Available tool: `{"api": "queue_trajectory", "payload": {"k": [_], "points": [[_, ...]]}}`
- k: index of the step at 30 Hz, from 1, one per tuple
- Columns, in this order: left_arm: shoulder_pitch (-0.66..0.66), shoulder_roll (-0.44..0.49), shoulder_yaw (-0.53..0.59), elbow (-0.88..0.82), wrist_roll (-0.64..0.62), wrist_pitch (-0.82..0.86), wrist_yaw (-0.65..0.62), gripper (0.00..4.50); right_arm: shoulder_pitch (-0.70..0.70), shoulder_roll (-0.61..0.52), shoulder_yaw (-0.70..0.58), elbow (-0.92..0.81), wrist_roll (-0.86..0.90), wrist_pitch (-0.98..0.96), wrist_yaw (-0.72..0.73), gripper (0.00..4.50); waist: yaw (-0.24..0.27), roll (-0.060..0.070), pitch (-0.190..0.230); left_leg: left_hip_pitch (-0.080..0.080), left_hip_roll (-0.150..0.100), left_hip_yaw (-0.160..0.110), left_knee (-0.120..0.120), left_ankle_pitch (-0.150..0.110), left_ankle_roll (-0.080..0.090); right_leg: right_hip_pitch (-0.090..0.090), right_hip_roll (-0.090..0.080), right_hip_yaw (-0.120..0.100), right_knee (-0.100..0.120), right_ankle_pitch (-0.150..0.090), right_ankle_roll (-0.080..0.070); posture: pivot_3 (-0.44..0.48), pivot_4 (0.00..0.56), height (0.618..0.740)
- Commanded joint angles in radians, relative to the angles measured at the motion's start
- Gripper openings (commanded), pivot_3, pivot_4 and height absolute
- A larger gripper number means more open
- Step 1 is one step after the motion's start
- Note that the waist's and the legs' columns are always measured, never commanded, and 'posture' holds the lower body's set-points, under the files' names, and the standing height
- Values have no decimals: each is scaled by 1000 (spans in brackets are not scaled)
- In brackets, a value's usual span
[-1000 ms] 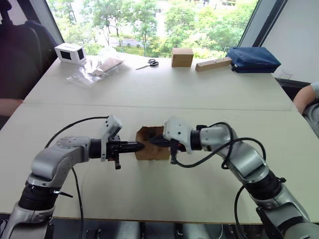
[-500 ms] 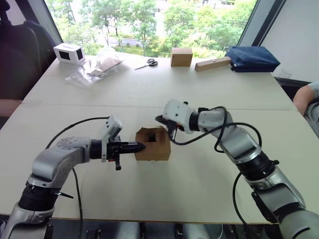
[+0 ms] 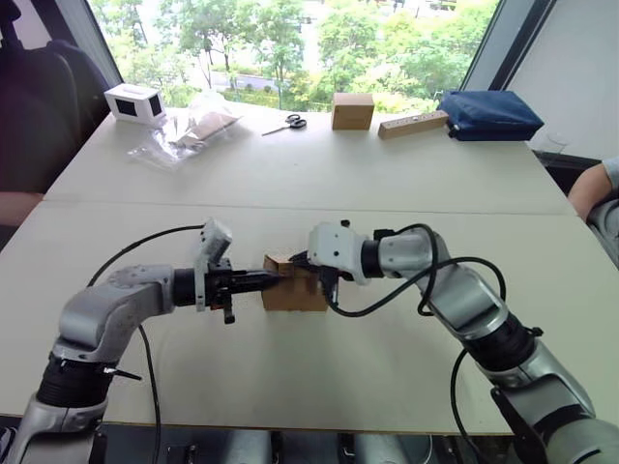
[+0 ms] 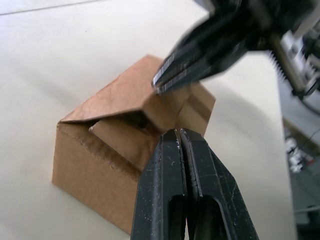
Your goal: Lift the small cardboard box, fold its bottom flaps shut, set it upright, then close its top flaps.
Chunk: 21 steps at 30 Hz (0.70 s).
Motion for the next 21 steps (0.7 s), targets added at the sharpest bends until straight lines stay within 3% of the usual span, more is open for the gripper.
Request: {"api": "queue_trajectory", "payload": {"k": [1, 4, 12, 21], "points": [[-64, -12, 93, 19, -83, 29, 31, 71, -5, 2, -15, -30, -12, -5, -6, 0, 1, 0, 0, 0, 0, 0, 0, 0, 0, 0, 0, 0, 0, 0, 0, 0, 150, 740], [-83, -13, 88, 29, -79, 33, 48, 71, -6, 6, -16, -28, -15, -5, -6, 0, 0, 0, 0, 0, 0, 0, 0, 0, 0, 0, 0, 0, 0, 0, 0, 0, 150, 740], [-101, -63, -67, 104, 105, -100, 84, 71, -9, 13, -20, -32, -20, 1, -6, 0, 1, 0, 0, 0, -1, 0, 0, 1, -1, 1, 0, 0, 0, 0, 0, 0, 150, 740], [-102, -121, -54, 165, 125, -132, 105, 71, 12, -4, -52, -106, 1, 36, 2, 0, 1, 0, 0, 0, -1, 0, 0, 0, -1, 0, 0, 0, 0, 0, 0, 0, 150, 740]]}}
